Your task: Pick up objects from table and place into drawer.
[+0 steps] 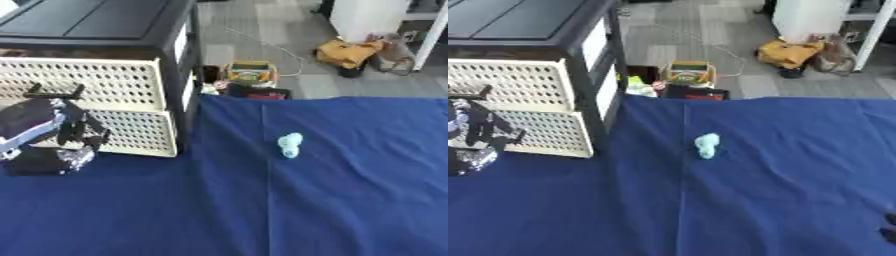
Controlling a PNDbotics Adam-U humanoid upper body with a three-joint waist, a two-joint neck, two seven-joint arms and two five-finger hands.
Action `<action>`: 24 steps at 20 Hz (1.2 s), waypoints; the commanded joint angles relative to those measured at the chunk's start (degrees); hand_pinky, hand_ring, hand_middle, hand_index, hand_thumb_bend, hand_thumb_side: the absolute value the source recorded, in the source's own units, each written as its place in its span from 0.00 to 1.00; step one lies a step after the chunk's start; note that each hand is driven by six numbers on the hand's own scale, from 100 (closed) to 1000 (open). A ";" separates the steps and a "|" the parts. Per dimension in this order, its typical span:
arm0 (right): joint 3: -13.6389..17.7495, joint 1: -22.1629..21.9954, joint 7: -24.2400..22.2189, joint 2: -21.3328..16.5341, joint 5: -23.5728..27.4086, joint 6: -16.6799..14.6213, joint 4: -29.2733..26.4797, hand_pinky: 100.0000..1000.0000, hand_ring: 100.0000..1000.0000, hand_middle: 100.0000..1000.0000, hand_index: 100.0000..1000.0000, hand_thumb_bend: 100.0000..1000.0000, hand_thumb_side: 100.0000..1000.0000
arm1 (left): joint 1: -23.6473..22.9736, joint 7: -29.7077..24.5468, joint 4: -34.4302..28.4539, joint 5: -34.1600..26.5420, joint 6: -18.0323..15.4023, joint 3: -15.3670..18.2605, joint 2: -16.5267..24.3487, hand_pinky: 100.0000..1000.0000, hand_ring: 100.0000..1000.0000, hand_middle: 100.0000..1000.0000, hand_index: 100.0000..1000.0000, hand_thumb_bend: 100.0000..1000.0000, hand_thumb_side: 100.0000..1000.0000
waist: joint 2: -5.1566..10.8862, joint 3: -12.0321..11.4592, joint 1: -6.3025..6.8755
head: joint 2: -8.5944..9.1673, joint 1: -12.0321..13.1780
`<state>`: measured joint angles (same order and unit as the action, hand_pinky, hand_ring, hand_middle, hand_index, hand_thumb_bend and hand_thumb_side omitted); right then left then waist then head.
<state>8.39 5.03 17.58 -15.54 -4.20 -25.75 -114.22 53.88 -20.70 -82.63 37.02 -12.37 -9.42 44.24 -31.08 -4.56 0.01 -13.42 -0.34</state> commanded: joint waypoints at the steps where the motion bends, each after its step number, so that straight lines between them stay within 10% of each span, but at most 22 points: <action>1: 0.02 0.02 -0.08 -0.22 -0.63 0.05 -0.37 0.65 0.74 0.45 0.75 0.00 0.91 | 1.29 0.67 0.23 0.55 -0.05 0.43 0.96 0.66 0.31 0.36 0.70 0.00 0.80 | 1.01 0.11 0.52 | 1.22 0.13; 10: 0.05 -0.14 -0.18 -0.10 -0.58 0.02 -0.37 0.65 0.74 0.45 0.75 0.00 0.91 | 0.21 -0.95 -0.51 0.10 -1.18 -0.65 0.96 0.65 0.31 0.36 0.69 0.00 0.86 | 1.29 -0.07 0.29 | 0.45 -0.90; 24: 0.74 -2.69 -0.13 -3.50 3.81 -1.84 -0.37 0.65 0.74 0.46 0.75 0.00 0.92 | -14.82 -23.02 -31.13 -22.94 -0.73 0.86 1.66 0.70 0.30 0.37 0.69 0.00 1.00 | 5.93 -2.61 -0.65 | -5.07 -7.22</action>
<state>8.55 2.42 17.56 -17.36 -1.28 -27.36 -113.97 38.71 -41.99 -111.02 17.00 -13.79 -9.91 45.36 -26.44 -7.18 -0.69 -18.13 -7.26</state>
